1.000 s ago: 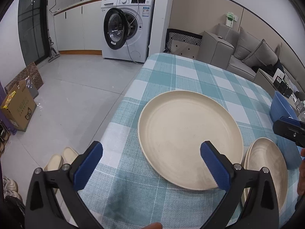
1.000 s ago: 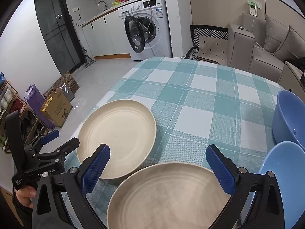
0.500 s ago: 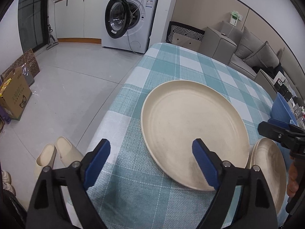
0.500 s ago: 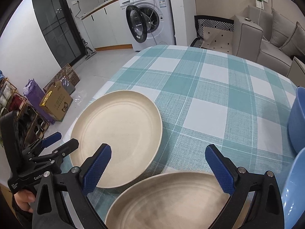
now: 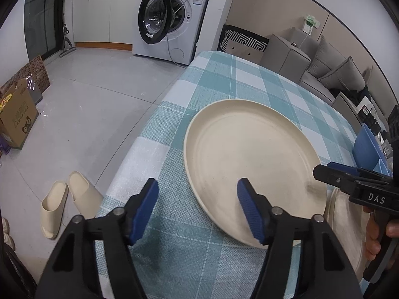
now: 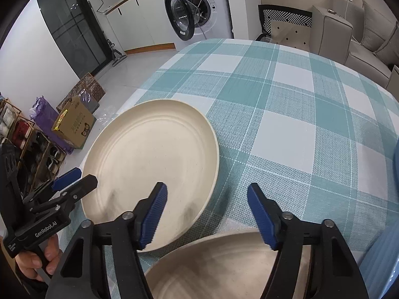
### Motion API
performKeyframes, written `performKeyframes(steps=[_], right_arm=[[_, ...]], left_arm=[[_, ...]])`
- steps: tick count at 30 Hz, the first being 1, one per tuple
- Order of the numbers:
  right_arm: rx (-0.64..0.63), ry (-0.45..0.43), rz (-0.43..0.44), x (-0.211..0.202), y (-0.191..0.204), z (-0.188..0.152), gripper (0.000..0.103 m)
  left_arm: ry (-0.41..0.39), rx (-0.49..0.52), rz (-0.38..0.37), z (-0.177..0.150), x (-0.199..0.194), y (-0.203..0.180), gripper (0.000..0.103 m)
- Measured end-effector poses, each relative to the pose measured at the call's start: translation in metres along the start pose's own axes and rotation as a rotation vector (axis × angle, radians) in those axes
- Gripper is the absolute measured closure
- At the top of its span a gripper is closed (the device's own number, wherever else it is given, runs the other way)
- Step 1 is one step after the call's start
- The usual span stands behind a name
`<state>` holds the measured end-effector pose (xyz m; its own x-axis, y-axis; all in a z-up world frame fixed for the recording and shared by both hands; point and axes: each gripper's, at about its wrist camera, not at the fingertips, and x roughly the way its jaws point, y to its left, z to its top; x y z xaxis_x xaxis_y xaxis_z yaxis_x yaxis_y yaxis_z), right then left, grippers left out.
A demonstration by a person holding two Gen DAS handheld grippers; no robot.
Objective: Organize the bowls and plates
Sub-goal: 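Close the left tool on the plate rim while the right tool closes too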
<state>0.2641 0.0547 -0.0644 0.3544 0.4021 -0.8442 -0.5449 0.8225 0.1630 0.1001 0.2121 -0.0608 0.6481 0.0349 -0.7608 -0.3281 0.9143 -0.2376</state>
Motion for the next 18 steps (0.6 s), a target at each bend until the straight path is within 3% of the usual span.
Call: performKeyframes(steps=[7, 12, 15, 18], right_arm=[[-0.014, 0.002, 0.003, 0.0023, 0.0014, -0.0014, 0.049], [-0.037, 0.002, -0.012, 0.0039, 0.0050, -0.0028, 0.063], [-0.050, -0.004, -0.026, 0.0043, 0.0070, -0.0032, 0.067], [-0.060, 0.004, -0.036, 0.0064, 0.0079, -0.0044, 0.073]], left_arm=[[0.017, -0.006, -0.019, -0.0014, 0.0043, 0.0021, 0.063], [0.012, -0.003, -0.025, -0.0020, 0.0040, 0.0018, 0.066], [0.012, 0.004, -0.022, -0.0027, 0.0042, 0.0008, 0.076], [0.010, 0.013, -0.024, -0.0036, 0.0038, -0.0006, 0.078]])
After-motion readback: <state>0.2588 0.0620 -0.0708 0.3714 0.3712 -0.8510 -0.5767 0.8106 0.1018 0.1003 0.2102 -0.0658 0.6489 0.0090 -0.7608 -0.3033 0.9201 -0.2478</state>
